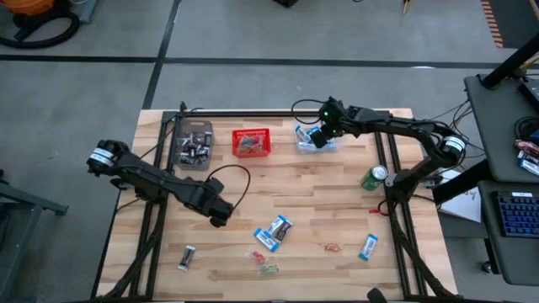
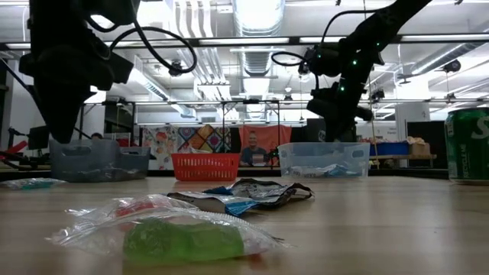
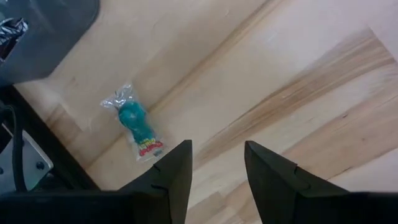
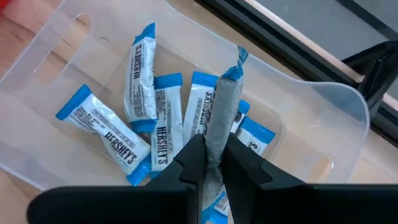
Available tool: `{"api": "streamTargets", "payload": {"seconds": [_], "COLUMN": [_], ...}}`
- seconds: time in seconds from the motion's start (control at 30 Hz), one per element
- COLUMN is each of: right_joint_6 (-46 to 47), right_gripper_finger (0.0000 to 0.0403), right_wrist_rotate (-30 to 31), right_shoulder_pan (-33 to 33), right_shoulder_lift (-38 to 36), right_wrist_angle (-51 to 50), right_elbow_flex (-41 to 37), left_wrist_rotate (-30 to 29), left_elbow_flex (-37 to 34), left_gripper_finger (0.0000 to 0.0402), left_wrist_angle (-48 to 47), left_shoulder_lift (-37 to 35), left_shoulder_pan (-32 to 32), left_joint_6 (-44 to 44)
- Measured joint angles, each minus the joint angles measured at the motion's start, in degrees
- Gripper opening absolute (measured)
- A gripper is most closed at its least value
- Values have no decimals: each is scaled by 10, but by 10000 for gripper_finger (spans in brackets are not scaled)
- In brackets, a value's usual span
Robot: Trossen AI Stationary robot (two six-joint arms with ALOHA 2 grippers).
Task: Sort candy
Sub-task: Put the white chocolate into the transparent bin
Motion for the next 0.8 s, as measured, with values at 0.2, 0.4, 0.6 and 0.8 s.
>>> {"api": "streamTargets", "payload": {"seconds": [0.2,0.4,0.6,0.8], "right_joint_6": [-32,7,7,-61], "right_gripper_finger": [36,36,38,30], "right_wrist_rotate": [-4,-4,-29,-33], "right_shoulder_pan": [0,0,0,2], "right_shoulder_lift": [0,0,0,1], "right_wrist_angle": [0,16,19,29], "right_elbow_flex": [0,0,0,1], "left_wrist_rotate": [0,0,0,15], "left_elbow_flex": [0,0,-5,-22], "left_gripper_finger": [145,146,146,149], "left_wrist_angle": [0,-1,-5,-7], "left_shoulder_lift": [0,0,0,0], "left_shoulder_pan": [-20,-33,-33,-33], "left_joint_6": [-15,-53,-75,-92]}}
